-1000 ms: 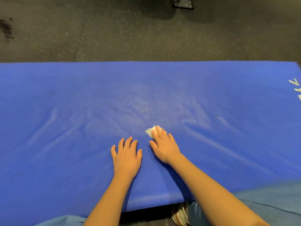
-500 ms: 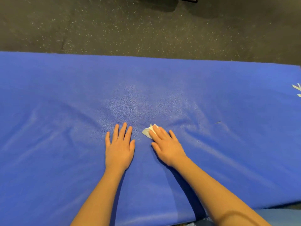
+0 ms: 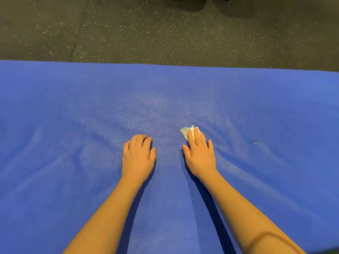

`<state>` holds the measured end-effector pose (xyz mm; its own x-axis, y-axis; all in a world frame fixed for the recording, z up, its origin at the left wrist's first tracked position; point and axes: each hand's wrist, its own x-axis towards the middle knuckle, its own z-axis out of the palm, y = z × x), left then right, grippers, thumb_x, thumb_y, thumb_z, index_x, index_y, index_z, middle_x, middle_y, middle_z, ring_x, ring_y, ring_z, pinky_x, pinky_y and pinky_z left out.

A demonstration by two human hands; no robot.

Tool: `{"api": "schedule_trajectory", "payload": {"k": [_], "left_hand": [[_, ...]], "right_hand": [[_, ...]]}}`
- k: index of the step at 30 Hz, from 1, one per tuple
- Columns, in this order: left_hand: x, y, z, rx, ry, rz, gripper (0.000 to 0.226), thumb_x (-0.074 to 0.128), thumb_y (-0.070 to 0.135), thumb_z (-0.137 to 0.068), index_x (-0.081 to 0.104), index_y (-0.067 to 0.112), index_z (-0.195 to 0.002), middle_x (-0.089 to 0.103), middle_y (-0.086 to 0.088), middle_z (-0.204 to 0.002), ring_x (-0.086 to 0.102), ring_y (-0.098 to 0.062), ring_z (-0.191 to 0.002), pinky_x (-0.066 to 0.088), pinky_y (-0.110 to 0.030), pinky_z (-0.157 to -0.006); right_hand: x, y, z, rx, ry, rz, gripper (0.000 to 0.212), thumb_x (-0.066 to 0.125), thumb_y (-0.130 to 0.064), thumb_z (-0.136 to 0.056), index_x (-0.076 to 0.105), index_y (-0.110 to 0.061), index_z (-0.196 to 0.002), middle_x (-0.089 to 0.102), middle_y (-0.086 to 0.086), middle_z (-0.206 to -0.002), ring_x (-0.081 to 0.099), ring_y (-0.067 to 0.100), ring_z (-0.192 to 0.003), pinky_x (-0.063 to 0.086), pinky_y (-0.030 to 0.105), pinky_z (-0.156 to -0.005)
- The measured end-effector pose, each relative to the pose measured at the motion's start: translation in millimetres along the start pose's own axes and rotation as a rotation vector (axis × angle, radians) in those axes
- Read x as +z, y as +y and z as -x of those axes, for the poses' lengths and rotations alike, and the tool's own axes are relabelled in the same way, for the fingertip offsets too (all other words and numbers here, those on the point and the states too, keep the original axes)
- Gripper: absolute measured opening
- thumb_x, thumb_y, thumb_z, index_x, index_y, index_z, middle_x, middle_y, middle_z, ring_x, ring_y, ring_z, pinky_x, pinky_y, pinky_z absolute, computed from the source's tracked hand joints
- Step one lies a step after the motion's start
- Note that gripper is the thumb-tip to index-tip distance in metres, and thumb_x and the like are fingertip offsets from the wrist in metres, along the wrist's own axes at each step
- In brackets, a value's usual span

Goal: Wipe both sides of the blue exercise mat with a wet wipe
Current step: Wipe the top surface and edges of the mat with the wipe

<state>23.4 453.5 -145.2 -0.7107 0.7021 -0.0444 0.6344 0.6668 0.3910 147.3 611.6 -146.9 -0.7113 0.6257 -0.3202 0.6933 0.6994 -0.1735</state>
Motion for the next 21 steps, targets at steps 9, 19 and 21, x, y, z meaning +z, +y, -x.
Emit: {"api": "schedule_trajectory", "payload": {"k": [9,19,21], "left_hand": [[25.0,-19.7,-49.8,-0.027,0.015,-0.134,0.054,0.028,0.038,-0.097,0.048,0.013,-0.141,0.041,-0.006,-0.151,0.034,-0.030,-0.141,0.024,-0.051,-0.112],[29.6,-20.9,-48.2,-0.025,0.091,-0.108,0.052,0.032,0.036,-0.096,0.050,0.014,-0.140,0.044,-0.005,-0.149,0.036,-0.029,-0.140,0.028,-0.051,-0.112],[29.0,-21.1,-48.5,-0.028,0.090,-0.109,0.052,0.032,0.036,-0.096,0.050,0.014,-0.140,0.043,-0.005,-0.150,0.035,-0.028,-0.140,0.028,-0.051,-0.113]], "right_hand": [[-5.9,2.1,-24.3,-0.061,0.025,-0.002,0.065,0.006,-0.048,-0.091,0.014,-0.024,-0.151,0.004,-0.003,-0.160,0.006,0.017,-0.146,0.006,0.046,-0.116],[-11.0,10.1,-68.3,-0.134,0.097,0.039,0.064,0.010,-0.049,-0.093,0.020,-0.023,-0.150,0.010,0.000,-0.159,0.011,0.019,-0.145,0.008,0.048,-0.115],[-8.8,0.4,-73.3,-0.040,0.112,0.006,0.067,0.011,-0.052,-0.092,0.018,-0.021,-0.150,0.007,0.002,-0.160,0.008,0.021,-0.146,0.007,0.048,-0.116]]}}
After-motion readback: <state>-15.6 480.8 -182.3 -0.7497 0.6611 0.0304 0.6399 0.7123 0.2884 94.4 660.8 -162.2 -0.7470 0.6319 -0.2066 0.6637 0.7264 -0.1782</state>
